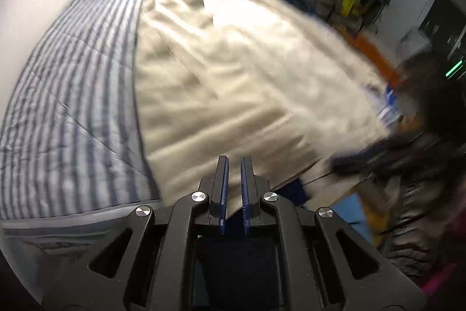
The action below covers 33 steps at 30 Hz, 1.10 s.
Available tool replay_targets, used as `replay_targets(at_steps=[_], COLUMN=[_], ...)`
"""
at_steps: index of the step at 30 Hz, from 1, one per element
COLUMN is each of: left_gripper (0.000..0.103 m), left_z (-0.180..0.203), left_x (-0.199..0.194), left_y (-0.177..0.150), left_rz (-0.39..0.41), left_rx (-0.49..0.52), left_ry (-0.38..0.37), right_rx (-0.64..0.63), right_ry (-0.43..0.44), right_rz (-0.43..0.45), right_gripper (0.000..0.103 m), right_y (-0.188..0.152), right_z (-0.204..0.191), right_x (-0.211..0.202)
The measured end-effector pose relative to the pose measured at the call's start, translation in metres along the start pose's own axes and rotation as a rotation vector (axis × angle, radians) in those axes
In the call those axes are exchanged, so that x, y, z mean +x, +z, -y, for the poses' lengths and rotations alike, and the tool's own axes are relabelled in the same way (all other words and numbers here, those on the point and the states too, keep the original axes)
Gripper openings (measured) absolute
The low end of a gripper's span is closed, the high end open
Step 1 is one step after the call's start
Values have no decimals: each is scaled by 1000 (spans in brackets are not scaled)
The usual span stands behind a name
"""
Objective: Fold large clothes
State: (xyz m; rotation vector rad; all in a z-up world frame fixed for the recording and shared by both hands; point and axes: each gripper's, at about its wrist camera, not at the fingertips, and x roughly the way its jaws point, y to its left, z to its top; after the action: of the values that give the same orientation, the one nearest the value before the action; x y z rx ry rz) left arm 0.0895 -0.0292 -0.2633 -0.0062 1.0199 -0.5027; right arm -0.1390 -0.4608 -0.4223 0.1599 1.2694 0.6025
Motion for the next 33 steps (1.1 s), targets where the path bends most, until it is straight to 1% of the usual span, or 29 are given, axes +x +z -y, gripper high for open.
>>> replay_targets(at_steps=[1,2,3,4,6,8,9,10,12,13,14,16,17,18,21,23,24,27,30,31,32,33], left_gripper=[6,5,5,5,5,6,6,7,20,30,36,41,43,44,44,44,45,45,48,53,56,56], left_z=[3,4,6,6,3,4,6,9,15,22,27,42,50,57,80,88,91,102,114,116,118,119], left_x=[16,23,23,23,20,8,-2,-13,-28,-39,-46,-63,-70,-76,-92,-101,-105,-110,-105,-102,-97,-92], left_y=[-5,-9,-11,-10,-4,3,6,10,18,23,29,37,42,47,64,75,80,100,118,123,128,132], left_rz=[-37,-44,-14,-25,-55,-32,3,31,65,96,116,154,166,175,195,203,203,198,204,204,203,200], left_rx=[14,18,22,26,-2,-10,-15,-26,-38,-34,-28,-9,4,19,62,62,58,56,95,101,104,106], left_ry=[30,45,52,54,34,33,38,26,-3,-20,-30,-41,-44,-45,-41,-41,-45,-53,-49,-56,-66,-75], right_rx=[-5,-10,-13,-9,12,28,28,25,20,25,34,53,42,29,26,50,62,123,226,257,290,318], right_ry=[-21,-38,-64,-81,-112,-141,-160,-180,-228,-234,-231,-216,-215,-225,-285,-314,-347,-417,-405,-398,-392,-393], right_rz=[34,57,88,106,148,178,197,216,273,300,325,380,394,400,404,398,397,424,439,439,441,445], right_gripper=[12,12,12,12,12,12,15,17,32,35,40,47,54,58,59,59,59,59,59,59,59,59], right_y=[1,3,5,5,6,7,7,9,8,9,8,10,13,17,24,27,30,30,32,33,32,32], right_z=[3,5,9,12,20,26,29,31,36,39,43,54,60,66,91,110,124,161,203,215,230,243], right_x=[-13,-22,-35,-43,-61,-76,-85,-94,-114,-123,-132,-150,-157,-163,-177,-183,-188,-208,-226,-230,-235,-240])
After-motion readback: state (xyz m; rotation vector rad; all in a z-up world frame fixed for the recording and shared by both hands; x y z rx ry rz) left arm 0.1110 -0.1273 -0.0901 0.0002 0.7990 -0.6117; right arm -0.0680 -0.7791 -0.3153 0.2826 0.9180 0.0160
